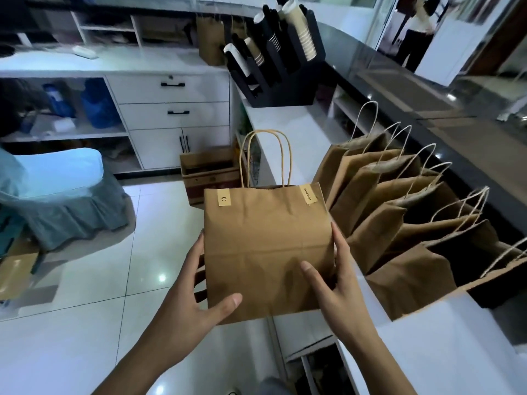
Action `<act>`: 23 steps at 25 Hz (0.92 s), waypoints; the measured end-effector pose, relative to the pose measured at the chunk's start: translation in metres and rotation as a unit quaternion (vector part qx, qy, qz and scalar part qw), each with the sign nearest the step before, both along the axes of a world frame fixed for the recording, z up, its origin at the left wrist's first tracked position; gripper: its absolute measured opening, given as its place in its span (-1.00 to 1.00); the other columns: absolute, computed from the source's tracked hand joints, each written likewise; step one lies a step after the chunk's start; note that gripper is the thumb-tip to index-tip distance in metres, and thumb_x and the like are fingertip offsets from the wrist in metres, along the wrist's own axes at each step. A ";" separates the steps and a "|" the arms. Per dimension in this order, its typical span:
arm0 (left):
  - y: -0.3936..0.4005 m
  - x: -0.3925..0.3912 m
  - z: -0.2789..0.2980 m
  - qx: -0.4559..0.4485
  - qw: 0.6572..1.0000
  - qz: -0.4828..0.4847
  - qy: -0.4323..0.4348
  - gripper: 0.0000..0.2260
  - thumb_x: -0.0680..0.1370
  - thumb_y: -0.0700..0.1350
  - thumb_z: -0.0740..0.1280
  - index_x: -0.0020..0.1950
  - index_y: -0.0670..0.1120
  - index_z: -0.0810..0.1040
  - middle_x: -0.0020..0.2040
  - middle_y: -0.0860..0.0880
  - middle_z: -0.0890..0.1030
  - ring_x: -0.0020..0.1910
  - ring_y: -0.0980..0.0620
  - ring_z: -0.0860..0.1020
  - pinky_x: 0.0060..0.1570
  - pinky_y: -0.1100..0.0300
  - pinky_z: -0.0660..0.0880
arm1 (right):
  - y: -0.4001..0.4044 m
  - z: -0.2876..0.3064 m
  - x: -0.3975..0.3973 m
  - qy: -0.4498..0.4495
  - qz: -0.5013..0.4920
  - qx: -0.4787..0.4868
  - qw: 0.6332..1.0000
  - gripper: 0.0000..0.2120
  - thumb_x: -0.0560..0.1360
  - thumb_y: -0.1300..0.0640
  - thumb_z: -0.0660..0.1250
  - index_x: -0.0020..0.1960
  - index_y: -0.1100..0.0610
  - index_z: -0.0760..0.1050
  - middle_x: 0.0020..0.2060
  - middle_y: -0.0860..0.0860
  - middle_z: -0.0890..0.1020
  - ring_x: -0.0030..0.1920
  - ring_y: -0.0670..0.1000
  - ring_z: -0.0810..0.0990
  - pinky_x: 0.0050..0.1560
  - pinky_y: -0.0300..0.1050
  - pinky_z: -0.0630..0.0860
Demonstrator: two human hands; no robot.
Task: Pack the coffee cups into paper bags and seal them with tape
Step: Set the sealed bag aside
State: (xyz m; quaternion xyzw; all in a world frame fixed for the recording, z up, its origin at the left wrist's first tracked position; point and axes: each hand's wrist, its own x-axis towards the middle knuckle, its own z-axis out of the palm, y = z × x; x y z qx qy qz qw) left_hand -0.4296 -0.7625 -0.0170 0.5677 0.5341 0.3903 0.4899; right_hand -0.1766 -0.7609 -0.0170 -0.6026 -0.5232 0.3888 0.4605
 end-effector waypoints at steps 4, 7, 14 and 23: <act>0.048 -0.004 -0.003 -0.005 1.000 0.004 0.006 -0.05 0.31 0.10 0.57 0.53 0.47 0.08 0.38 0.37 0.42 0.36 0.25 0.46 0.32 0.02 0.52 | 0.051 -0.001 -0.003 0.004 0.001 -0.016 1.000 -0.19 0.46 -0.18 0.39 0.56 -0.40 0.00 0.51 -0.37 0.17 0.34 -0.36 0.30 0.25 -0.38 0.38; 0.085 -0.006 -0.003 -0.006 1.000 0.010 0.014 -0.05 0.31 0.10 0.57 0.53 0.47 0.08 0.39 0.35 0.42 0.36 0.26 0.46 0.32 0.02 0.52 | 0.094 -0.003 -0.004 0.004 0.004 -0.015 1.000 -0.18 0.45 -0.20 0.38 0.57 -0.39 0.00 0.49 -0.38 0.18 0.29 -0.42 0.30 0.24 -0.38 0.38; 0.204 0.008 0.010 0.001 0.999 0.012 0.035 -0.07 0.33 0.05 0.57 0.53 0.46 0.10 0.36 0.32 0.47 0.34 0.20 0.50 0.31 0.00 0.53 | 0.216 -0.004 0.011 0.040 0.002 0.001 0.999 -0.21 0.49 -0.13 0.42 0.57 -0.37 0.06 0.39 -0.55 0.23 0.42 -0.34 0.32 0.42 -0.14 0.42; 0.323 0.055 0.031 0.039 0.999 0.007 0.012 -0.11 0.32 0.05 0.55 0.52 0.44 0.16 0.34 0.30 0.51 0.33 0.18 0.52 0.22 0.09 0.56 | 0.326 0.020 0.053 0.035 -0.019 0.026 0.999 -0.21 0.53 -0.08 0.45 0.58 -0.36 0.06 0.41 -0.51 0.28 0.43 -0.36 0.29 0.50 0.04 0.39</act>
